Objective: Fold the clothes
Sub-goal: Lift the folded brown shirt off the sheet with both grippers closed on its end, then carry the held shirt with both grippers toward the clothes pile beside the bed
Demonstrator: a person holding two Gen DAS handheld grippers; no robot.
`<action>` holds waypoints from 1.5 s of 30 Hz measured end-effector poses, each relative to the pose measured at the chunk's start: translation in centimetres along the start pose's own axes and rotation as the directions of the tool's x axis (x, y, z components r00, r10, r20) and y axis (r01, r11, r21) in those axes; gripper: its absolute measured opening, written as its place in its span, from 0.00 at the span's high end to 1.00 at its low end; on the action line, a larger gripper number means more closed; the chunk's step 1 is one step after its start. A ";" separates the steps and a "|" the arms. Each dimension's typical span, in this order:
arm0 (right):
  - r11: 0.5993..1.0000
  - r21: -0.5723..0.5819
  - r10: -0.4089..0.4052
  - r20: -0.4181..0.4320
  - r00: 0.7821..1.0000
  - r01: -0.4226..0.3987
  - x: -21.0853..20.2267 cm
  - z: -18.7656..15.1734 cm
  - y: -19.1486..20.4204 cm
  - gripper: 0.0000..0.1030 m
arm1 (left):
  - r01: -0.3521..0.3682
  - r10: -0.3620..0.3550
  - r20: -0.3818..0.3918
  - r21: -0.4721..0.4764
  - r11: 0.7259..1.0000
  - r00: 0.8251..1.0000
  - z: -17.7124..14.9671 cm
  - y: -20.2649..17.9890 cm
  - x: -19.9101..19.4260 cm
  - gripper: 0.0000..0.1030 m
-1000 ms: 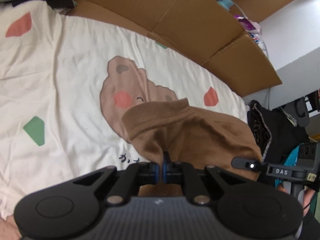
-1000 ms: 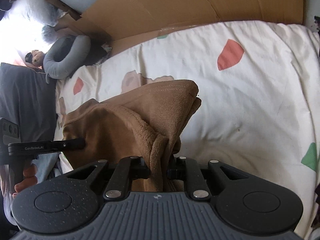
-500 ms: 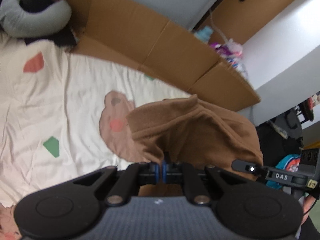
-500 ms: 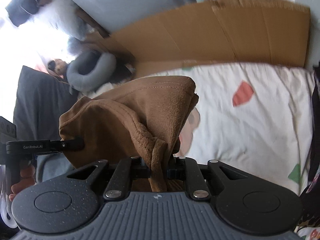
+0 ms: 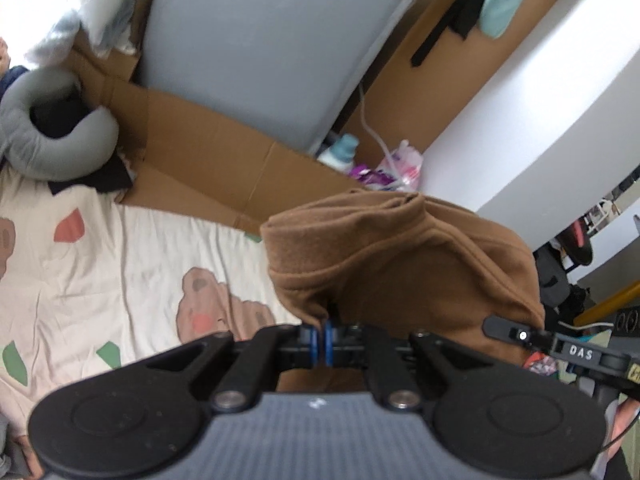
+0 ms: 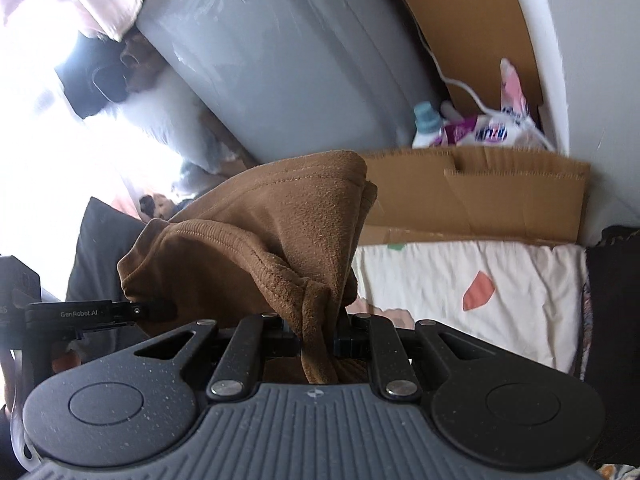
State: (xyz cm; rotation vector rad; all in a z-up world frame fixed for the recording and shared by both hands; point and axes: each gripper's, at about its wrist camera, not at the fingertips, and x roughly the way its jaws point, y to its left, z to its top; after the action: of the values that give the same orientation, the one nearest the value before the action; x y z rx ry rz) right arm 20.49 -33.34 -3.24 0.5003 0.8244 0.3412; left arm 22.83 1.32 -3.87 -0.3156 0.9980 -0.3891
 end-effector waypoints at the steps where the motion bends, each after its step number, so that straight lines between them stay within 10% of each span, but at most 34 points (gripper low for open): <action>1: 1.000 -0.001 -0.003 0.006 1.000 0.003 -0.7 0.3 0.3 0.88 | 0.003 -0.003 -0.004 0.004 1.000 1.000 0.3 -0.6 -0.5 0.96; 28: 0.982 -0.084 -0.153 0.151 0.977 0.167 -19.3 4.8 7.7 0.88 | 0.059 -0.068 0.068 0.129 0.990 0.995 2.2 -14.2 -11.4 0.96; 45: 0.963 -0.032 -0.253 0.229 0.940 0.267 -27.1 1.5 4.5 0.88 | 0.181 -0.190 0.034 0.183 0.966 0.981 -0.5 -19.8 -9.8 0.96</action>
State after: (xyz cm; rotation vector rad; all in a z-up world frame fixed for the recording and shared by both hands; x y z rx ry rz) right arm 3.98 -42.88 16.57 0.3577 0.6492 0.0633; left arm 14.28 -11.85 11.72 -0.2559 0.8787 -0.6343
